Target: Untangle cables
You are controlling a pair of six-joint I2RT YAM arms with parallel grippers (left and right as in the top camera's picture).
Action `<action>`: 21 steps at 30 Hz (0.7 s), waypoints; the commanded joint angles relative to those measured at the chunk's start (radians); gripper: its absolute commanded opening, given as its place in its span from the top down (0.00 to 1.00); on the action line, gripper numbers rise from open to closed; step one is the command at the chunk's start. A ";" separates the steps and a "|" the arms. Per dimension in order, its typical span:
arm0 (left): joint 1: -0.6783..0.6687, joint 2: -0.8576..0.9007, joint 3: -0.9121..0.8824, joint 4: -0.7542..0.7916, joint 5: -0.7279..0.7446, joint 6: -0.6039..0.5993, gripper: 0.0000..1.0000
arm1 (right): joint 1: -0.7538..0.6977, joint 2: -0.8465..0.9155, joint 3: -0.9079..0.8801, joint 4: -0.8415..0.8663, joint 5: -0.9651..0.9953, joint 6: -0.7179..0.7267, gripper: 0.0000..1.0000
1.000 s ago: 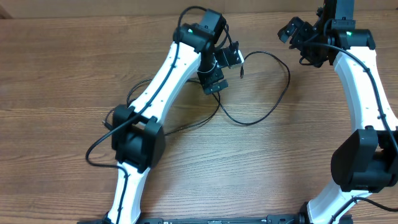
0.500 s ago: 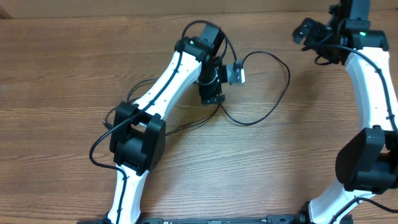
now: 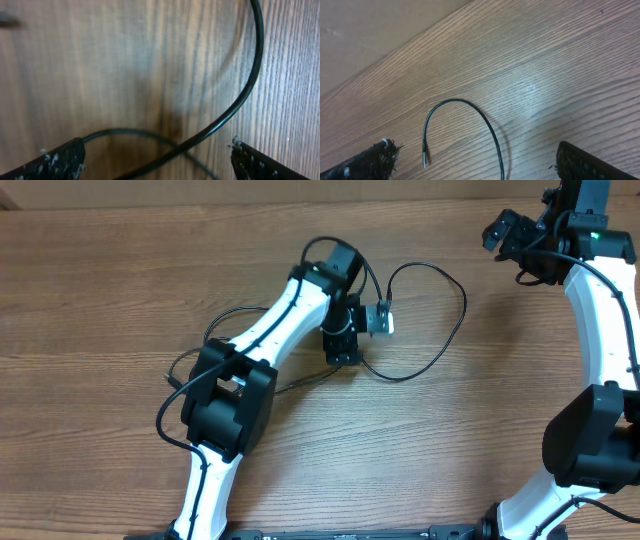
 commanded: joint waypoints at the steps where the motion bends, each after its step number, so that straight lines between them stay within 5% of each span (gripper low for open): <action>1: -0.011 0.019 -0.076 0.047 0.008 -0.010 0.07 | -0.002 -0.006 0.024 0.011 0.009 -0.005 0.00; 2: -0.011 0.019 -0.086 0.055 -0.001 -0.010 0.21 | -0.002 -0.006 0.024 0.011 0.009 -0.005 0.00; 3: -0.010 0.019 -0.088 0.058 -0.009 -0.011 0.52 | -0.002 -0.006 0.024 0.011 0.009 -0.005 0.00; 4: -0.008 0.019 -0.088 0.065 -0.014 -0.024 0.68 | -0.002 -0.006 0.024 0.011 0.009 -0.005 0.00; 7: -0.004 0.019 -0.088 0.094 -0.009 -0.061 0.96 | -0.002 -0.006 0.024 0.012 0.009 -0.005 0.02; 10: -0.005 0.014 -0.077 0.135 -0.035 -0.165 0.96 | -0.002 -0.006 0.024 0.012 0.009 -0.005 0.02; 13: -0.004 -0.009 0.033 0.159 -0.174 -0.559 0.96 | -0.002 -0.006 0.024 0.013 0.008 -0.004 0.03; 14: 0.002 -0.035 0.167 0.109 -0.259 -0.826 0.96 | -0.002 -0.006 0.024 0.013 0.000 0.000 0.04; 16: 0.010 -0.063 0.315 0.031 -0.229 -0.912 0.96 | -0.002 -0.006 0.024 0.013 -0.015 0.000 0.05; 21: 0.007 -0.095 0.587 -0.118 -0.220 -0.890 0.96 | -0.001 -0.006 0.024 0.016 -0.046 0.000 0.05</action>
